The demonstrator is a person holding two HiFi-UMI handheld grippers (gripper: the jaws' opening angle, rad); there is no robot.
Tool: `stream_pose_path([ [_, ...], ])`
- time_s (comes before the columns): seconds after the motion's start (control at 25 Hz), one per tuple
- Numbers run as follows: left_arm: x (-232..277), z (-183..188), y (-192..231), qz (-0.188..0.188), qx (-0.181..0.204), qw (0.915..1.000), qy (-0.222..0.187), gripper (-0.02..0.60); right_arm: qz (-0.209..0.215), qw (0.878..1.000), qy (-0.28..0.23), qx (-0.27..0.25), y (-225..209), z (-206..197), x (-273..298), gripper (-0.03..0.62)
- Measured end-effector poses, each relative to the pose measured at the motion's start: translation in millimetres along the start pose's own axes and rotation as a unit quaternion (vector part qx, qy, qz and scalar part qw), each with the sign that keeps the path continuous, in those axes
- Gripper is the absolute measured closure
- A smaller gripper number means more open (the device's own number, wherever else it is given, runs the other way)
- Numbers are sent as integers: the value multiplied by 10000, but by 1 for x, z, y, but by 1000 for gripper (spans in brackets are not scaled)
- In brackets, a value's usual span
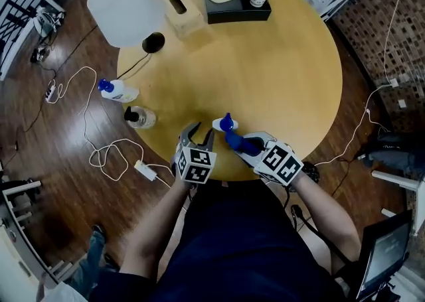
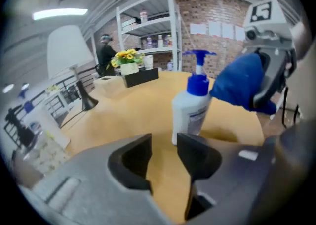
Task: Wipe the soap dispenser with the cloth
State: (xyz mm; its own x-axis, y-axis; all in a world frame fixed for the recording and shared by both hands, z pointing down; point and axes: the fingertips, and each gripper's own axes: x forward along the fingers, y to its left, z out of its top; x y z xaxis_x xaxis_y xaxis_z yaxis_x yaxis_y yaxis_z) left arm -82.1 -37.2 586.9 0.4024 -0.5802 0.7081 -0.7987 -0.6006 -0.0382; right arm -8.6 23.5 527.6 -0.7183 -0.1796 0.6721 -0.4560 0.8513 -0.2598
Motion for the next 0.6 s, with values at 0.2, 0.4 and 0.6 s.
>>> stream_pose_path([
  [0.2,-26,19,-42,-600,25,9980,-193,379,-366,9989,-238,157,-44,1,-33,493],
  [0.4,-12,29,-70,-681,-1,9977,-11,331,-165,9968,231,-749,-64,7,-9,493],
  [0.6,-1,26,-51,-392,397,9983,186,294,406,9953,194,-853,-25,8,1,493],
])
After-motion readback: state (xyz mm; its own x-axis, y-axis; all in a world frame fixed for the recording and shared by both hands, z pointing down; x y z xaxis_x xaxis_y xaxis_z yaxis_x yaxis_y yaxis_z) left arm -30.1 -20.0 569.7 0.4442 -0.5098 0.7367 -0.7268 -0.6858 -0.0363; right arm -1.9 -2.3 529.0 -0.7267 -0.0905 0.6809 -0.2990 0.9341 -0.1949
